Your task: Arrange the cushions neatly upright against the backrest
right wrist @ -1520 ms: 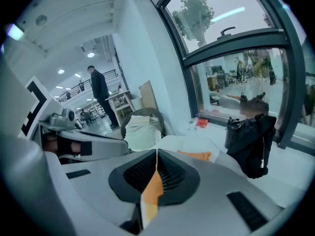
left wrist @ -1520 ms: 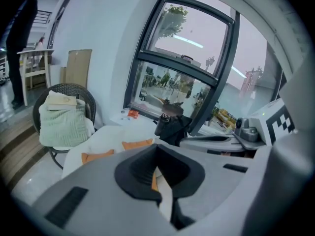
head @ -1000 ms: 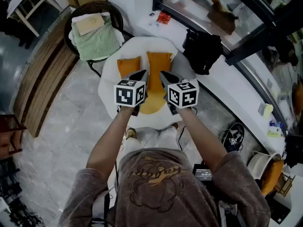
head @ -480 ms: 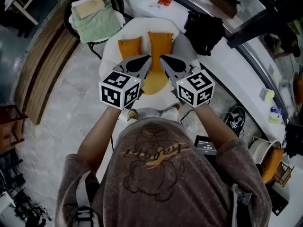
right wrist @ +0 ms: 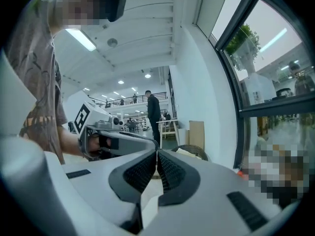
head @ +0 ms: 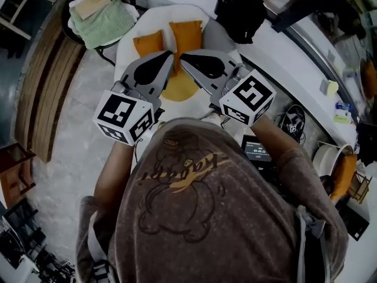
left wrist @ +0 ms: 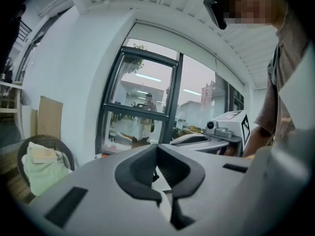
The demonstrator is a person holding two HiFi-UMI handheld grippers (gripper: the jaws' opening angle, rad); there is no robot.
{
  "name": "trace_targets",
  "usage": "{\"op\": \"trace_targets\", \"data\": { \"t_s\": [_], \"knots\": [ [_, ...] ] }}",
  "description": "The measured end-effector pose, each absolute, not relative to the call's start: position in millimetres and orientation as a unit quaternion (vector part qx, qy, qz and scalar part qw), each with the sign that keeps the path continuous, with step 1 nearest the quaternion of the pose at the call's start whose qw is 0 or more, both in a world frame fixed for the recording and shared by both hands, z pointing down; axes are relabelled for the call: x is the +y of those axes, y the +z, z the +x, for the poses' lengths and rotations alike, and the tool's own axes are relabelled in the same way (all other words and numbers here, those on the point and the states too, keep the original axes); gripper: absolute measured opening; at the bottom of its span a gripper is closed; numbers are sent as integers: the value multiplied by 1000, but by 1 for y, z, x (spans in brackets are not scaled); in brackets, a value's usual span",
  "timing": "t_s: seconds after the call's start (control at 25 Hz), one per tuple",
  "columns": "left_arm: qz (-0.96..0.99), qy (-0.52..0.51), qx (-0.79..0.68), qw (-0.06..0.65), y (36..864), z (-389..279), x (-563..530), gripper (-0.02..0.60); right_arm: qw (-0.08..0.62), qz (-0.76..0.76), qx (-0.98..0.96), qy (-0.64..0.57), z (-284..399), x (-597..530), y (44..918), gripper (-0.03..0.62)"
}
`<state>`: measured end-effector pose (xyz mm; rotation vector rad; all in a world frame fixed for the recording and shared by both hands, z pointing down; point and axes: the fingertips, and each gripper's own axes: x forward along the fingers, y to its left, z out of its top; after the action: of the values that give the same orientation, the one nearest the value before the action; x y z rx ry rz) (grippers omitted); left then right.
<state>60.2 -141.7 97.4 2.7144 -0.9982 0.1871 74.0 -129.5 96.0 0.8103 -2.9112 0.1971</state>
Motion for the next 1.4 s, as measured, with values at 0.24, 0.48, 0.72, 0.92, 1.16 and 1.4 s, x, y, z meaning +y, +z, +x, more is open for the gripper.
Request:
{"op": "trace_targets", "data": {
  "t_s": [0.24,0.48,0.72,0.92,1.16,1.4],
  "knots": [
    [932,56,-335,126,103,59,-132,5,51,258,-963,66,77,-117,96,24],
    [935,60,-325,128,109,65,-135,5,52,250,-964,67,77,-116,99,23],
    [936,64,-321,130,115,69,-131,5,55,241,-967,69,81,-109,102,24],
    [936,66,-316,141,123,72,-130,5,68,224,-970,60,82,-103,103,23],
    [936,70,-311,150,129,77,-124,5,72,210,-974,55,86,-94,101,25],
    [937,78,-306,151,132,84,-118,5,75,192,-977,62,92,-88,100,25]
  ]
}}
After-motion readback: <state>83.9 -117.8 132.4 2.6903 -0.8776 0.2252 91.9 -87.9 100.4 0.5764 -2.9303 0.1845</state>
